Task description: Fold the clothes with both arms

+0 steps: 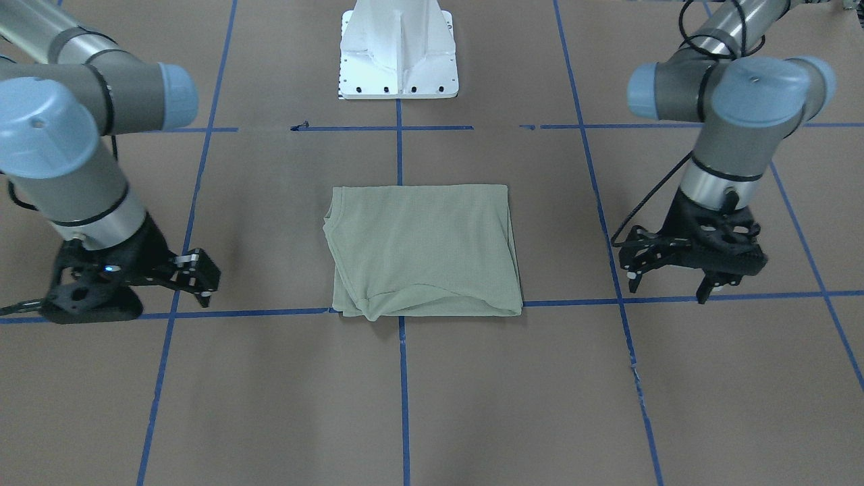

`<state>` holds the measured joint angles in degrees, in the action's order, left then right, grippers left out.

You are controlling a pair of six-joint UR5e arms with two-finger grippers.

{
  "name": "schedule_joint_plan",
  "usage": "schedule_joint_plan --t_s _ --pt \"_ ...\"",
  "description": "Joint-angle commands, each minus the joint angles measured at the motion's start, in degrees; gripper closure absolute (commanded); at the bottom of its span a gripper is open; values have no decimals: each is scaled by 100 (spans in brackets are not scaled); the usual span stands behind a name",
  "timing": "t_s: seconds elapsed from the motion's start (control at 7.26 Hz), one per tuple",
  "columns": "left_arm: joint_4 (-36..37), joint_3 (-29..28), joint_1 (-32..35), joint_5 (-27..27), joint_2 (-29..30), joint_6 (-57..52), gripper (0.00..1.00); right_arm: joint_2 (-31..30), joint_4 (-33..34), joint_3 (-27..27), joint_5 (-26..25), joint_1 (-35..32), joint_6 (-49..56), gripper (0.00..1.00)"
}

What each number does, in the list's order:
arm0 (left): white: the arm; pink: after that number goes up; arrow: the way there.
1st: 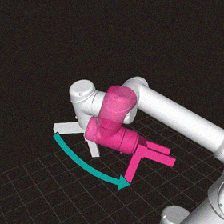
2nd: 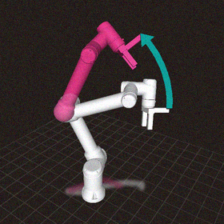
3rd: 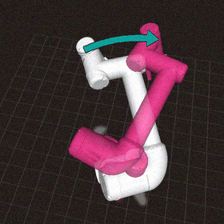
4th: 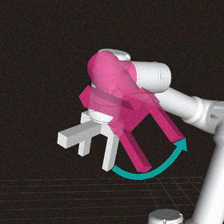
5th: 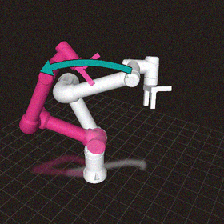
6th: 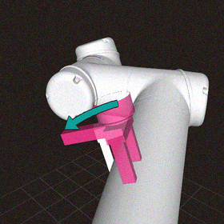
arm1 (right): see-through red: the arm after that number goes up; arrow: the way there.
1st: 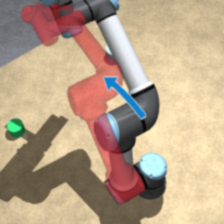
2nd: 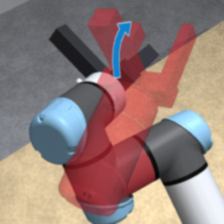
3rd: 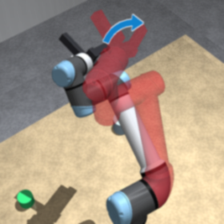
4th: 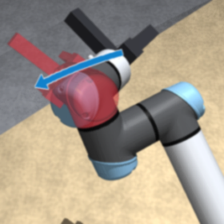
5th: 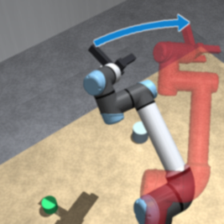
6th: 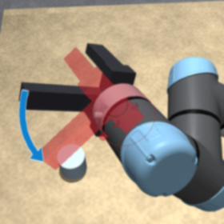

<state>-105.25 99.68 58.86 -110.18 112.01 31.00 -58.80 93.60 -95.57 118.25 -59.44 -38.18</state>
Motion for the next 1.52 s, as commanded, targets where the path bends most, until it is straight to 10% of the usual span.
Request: schedule_joint_plan --t_s 0.0,0.41,1.38 --pt "391 543 1568 -1385 -1027 -2349 0 -1137 668 -427 906 -1641 2935 0" --pt "391 421 2717 -1980 -2295 -3680 0 -2983 581 -428 1279 -2791 3985 0" --pt "1244 60 3527 -2895 -2817 -3706 0 -3823 -61 -707 1367 -3012 3897 0"
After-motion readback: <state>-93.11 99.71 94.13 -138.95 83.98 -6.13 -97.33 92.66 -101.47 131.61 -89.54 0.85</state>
